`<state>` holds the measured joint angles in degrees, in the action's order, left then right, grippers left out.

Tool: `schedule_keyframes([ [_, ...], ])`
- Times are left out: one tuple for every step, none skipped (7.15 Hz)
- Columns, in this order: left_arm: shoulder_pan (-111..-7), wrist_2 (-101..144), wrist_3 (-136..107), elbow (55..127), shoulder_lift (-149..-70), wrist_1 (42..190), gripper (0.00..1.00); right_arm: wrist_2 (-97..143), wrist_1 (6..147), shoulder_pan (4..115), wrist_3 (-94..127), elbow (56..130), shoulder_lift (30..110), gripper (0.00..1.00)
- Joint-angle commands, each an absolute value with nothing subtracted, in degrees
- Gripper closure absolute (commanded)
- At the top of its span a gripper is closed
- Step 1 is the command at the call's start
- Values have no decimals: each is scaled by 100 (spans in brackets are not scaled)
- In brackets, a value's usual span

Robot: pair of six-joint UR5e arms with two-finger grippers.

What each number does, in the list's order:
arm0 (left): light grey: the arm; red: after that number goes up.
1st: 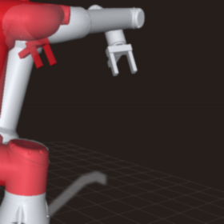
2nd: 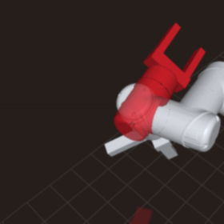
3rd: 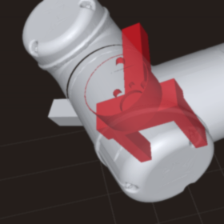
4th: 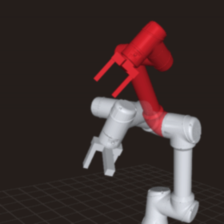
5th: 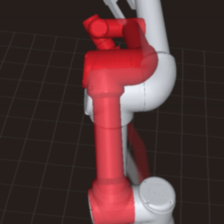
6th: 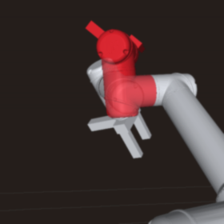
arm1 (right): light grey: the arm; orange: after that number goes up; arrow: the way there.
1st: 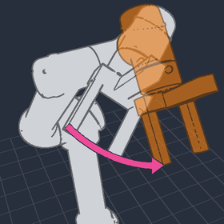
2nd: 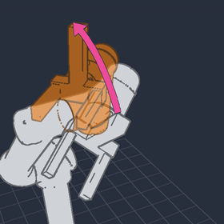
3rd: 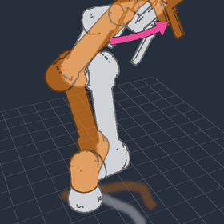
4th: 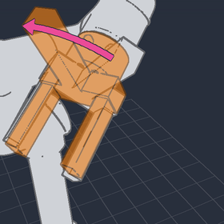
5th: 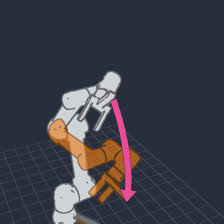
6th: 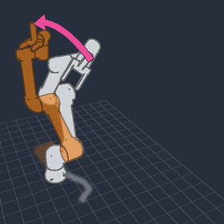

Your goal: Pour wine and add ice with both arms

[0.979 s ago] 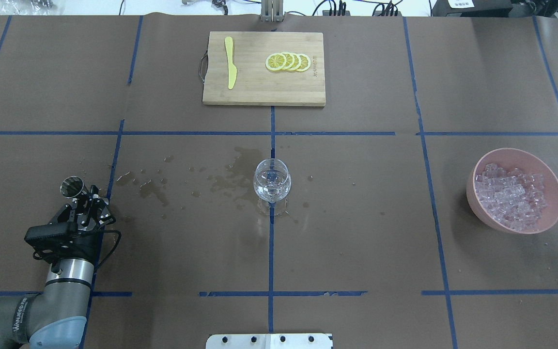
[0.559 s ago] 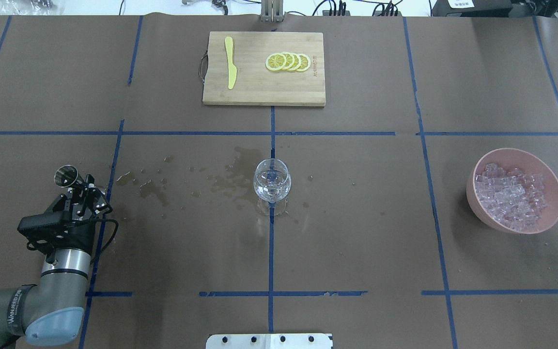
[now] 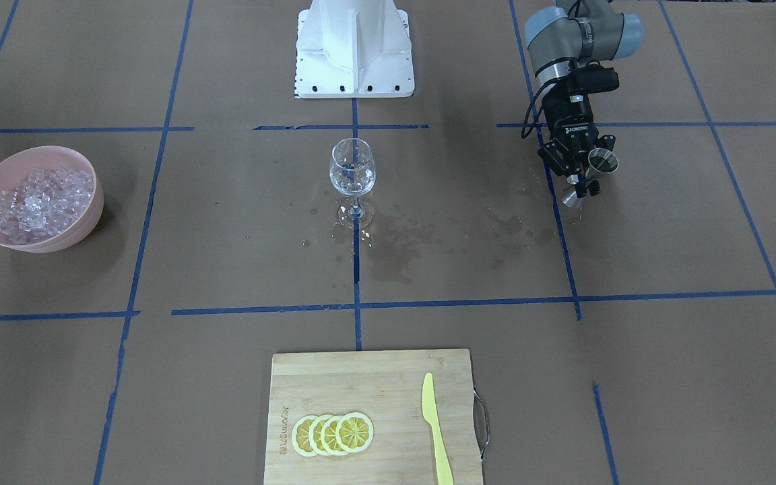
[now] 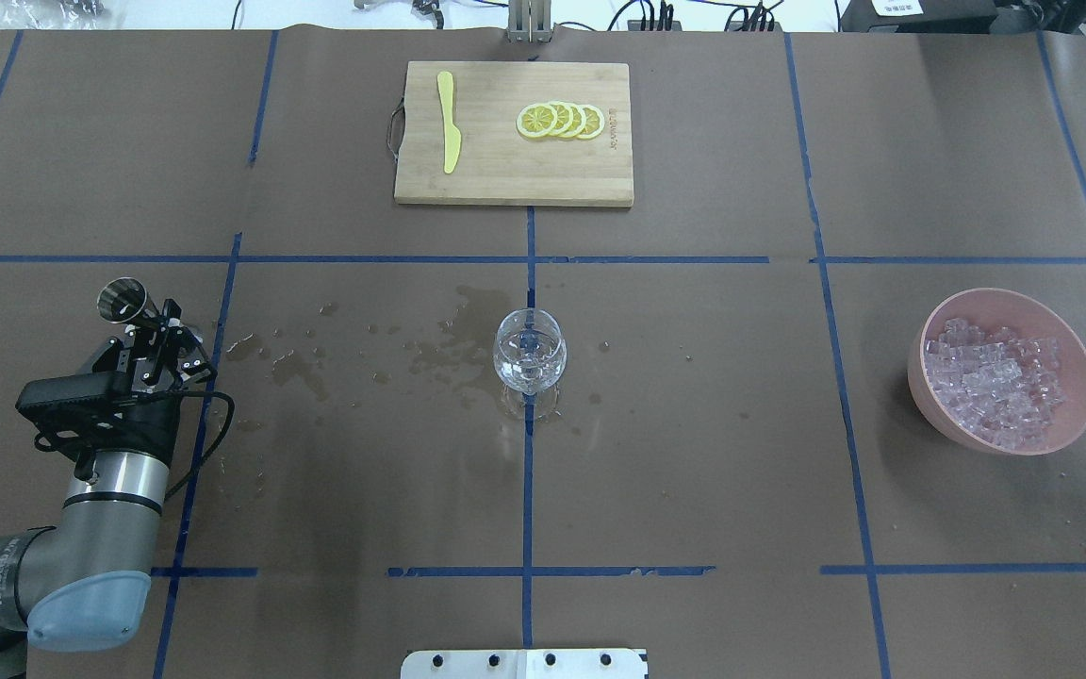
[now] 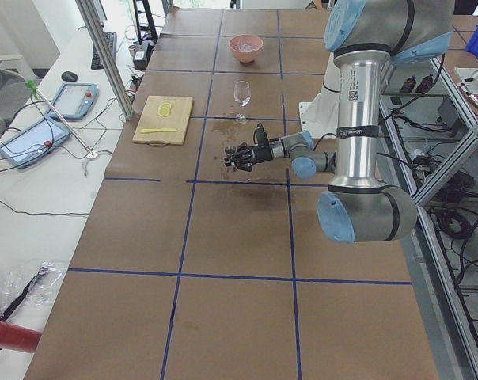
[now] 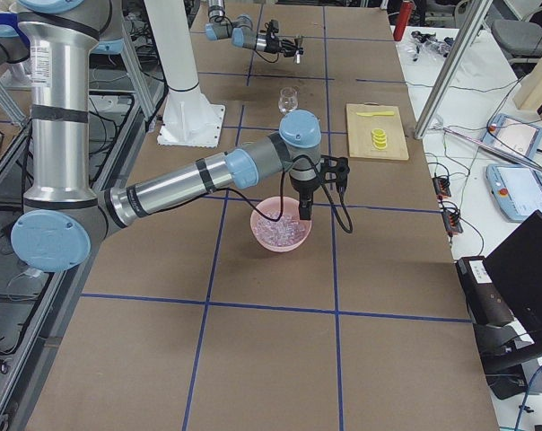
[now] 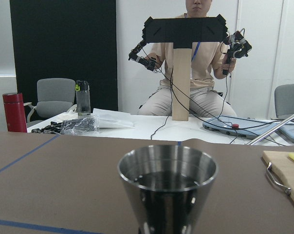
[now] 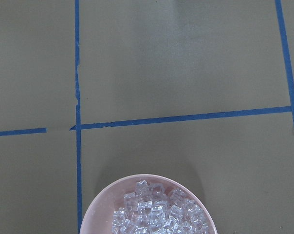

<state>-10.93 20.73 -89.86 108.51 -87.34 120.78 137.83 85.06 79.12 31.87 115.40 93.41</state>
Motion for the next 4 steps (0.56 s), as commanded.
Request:
schedule_keyframes([
  [-1125, 2083, -8212, 10863, -8745, 12953, 100, 13633, 8490, 7797, 3182, 11549, 9343, 0],
  [-1160, 2083, -8000, 10889, -8754, 13051, 100, 13597, 8490, 7761, 3190, 11584, 9343, 0],
  [-1212, 2083, -7650, 10942, -8789, 13060, 100, 13579, 8490, 7700, 3190, 11601, 9343, 0],
  [-1309, 2100, -7377, 11055, -8833, 13061, 100, 13344, 8490, 7560, 3217, 11671, 9343, 0],
])
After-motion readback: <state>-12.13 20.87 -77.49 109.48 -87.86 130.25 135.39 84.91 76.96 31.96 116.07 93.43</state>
